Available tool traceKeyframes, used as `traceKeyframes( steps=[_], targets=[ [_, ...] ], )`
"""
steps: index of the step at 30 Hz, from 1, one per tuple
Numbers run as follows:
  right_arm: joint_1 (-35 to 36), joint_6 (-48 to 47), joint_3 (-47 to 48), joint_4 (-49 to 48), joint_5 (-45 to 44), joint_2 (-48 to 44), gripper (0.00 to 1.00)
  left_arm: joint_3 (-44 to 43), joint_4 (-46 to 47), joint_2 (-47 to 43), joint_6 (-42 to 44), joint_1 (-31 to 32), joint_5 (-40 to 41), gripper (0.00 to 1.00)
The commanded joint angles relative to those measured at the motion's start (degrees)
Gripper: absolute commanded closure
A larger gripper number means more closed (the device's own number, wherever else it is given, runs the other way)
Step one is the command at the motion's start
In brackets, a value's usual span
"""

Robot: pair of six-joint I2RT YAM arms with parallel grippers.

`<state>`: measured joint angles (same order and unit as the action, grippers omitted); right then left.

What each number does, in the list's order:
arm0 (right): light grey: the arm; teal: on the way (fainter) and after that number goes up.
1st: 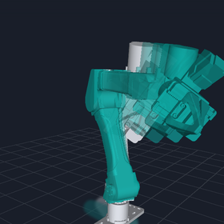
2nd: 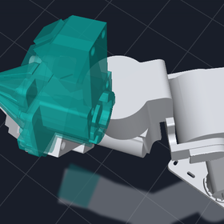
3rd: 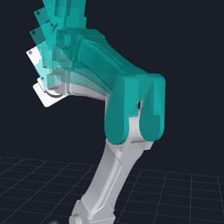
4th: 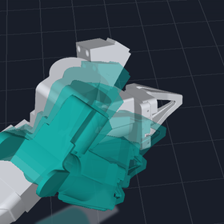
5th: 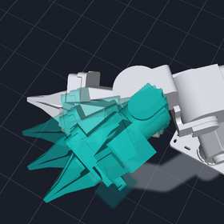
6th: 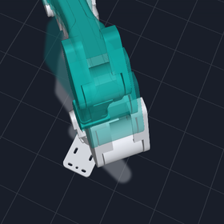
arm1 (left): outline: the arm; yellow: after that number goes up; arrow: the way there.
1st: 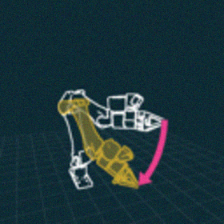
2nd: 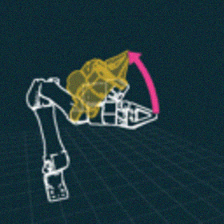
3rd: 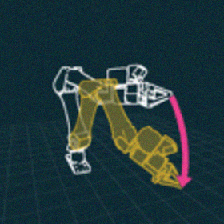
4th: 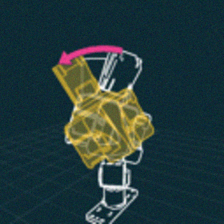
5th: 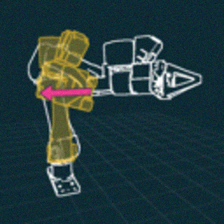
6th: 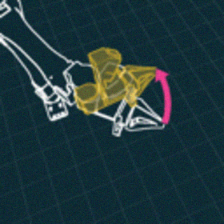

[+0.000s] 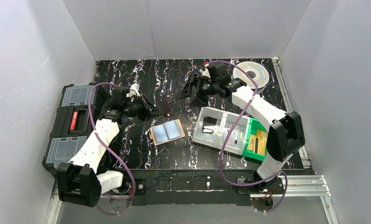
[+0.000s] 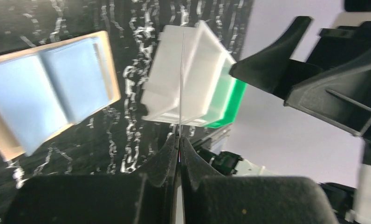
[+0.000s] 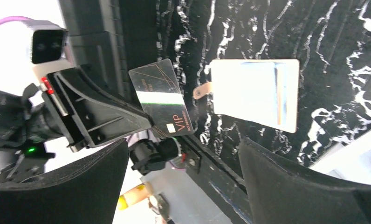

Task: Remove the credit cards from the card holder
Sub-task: Place the credit card in the storage box.

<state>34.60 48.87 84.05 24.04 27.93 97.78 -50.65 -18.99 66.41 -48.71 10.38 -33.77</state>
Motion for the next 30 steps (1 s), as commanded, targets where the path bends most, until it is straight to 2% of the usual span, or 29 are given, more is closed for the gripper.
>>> traceKeyframes(
  steps=[1, 8, 13, 17, 21, 23, 25, 26, 27, 30],
  targets=[
    [-1.37, 8.45, -4.66, -14.86, 10.02, -2.22, 0.07, -0.84, 10.43, -0.86, -8.92, -0.63, -8.73, 1.0],
    [-1.82, 15.13, -7.55, -24.67, 14.22, -2.12, 0.19, 1.6, 27.1, 2.25, -20.52, -0.74, -16.17, 1.0],
    [-1.81, 18.23, -8.72, -29.6, 15.15, -2.4, 0.28, 2.12, 29.8, 3.72, -22.38, -0.63, -18.18, 1.0],
    [-1.79, 19.45, -9.23, -30.84, 15.76, -2.53, 0.48, 4.12, 36.25, 4.83, -26.39, -0.66, -20.25, 1.0],
    [-1.81, 19.69, -9.67, -30.9, 16.14, -2.58, 0.61, 4.61, 39.42, 5.59, -27.92, -0.62, -21.75, 1.0],
    [-1.81, 19.64, -9.87, -30.85, 16.2, -2.63, 0.74, 4.31, 38.81, 5.69, -27.46, -0.66, -22.14, 1.0],
    [-1.81, 19.32, -9.75, -30.41, 16.13, -2.64, 0.93, 3.82, 37.05, 5.77, -26.32, -0.62, -22.46, 1.0],
    [-1.81, 19.0, -9.66, -30.06, 16.14, -2.65, 0.99, 3.4, 35.57, 5.81, -25.32, -0.62, -22.56, 1.0],
    [-1.81, 18.72, -9.62, -29.56, 16.06, -2.72, 0.99, 2.96, 33.88, 5.8, -24.29, -0.66, -22.64, 1.0],
    [-1.81, 16.7, -9.98, -26.96, 14.59, -3.54, 0.99, 1.73, 28.15, 5.23, -19.76, -0.62, -21.85, 0.68]
  ],
)
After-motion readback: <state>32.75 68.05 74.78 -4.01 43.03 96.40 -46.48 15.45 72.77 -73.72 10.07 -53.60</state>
